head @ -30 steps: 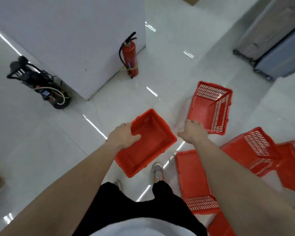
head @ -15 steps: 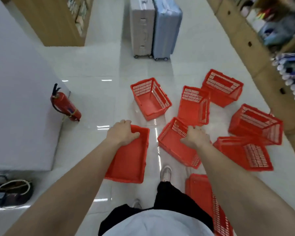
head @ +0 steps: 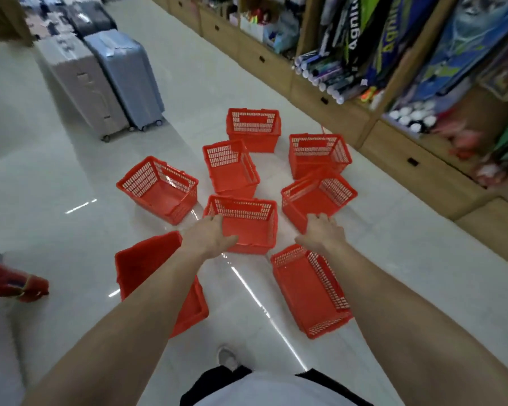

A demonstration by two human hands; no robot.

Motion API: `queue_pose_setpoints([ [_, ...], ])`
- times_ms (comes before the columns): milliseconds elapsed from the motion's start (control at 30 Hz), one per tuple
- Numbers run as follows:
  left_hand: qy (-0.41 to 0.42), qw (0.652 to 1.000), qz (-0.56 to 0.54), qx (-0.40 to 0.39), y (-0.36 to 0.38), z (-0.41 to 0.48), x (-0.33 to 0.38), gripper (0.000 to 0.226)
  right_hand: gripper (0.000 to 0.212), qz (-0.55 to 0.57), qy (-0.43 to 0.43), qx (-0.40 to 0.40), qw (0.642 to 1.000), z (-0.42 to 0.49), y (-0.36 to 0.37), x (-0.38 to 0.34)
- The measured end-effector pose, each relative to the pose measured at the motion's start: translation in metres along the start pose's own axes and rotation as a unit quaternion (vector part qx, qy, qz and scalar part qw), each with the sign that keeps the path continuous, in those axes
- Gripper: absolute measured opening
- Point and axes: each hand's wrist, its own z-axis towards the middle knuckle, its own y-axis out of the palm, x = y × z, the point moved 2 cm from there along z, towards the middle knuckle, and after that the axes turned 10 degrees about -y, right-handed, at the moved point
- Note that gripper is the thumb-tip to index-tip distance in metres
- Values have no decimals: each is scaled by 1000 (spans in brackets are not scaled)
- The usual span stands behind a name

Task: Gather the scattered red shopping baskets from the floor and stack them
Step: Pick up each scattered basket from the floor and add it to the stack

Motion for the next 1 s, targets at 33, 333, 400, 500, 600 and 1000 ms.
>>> queue_pose_setpoints([
  [33, 18, 1000, 15, 0, 7, -6, 22, 70, 73, 9, 16, 6, 1000, -15, 1, 24],
  [333, 129, 987, 86, -42, 113, -106, 215, 83, 74, 81, 175, 13, 981, -182, 29, 247],
  [400, 142, 985, 90, -47, 134, -128, 247, 85, 75, 88, 191, 20, 977, -217, 35, 285],
  [500, 176, 977, 111, -50, 161, -156, 289, 81, 74, 96, 216, 15, 972, -262, 41, 334],
  [600, 196, 971, 126, -56, 178, -171, 327, 77, 75, 116, 238, 15, 964, -286, 47, 377],
  [1000, 171, 977, 111, -65, 208, -91, 460, 85, 74, 122, 232, 12, 965, -210, 4, 512],
])
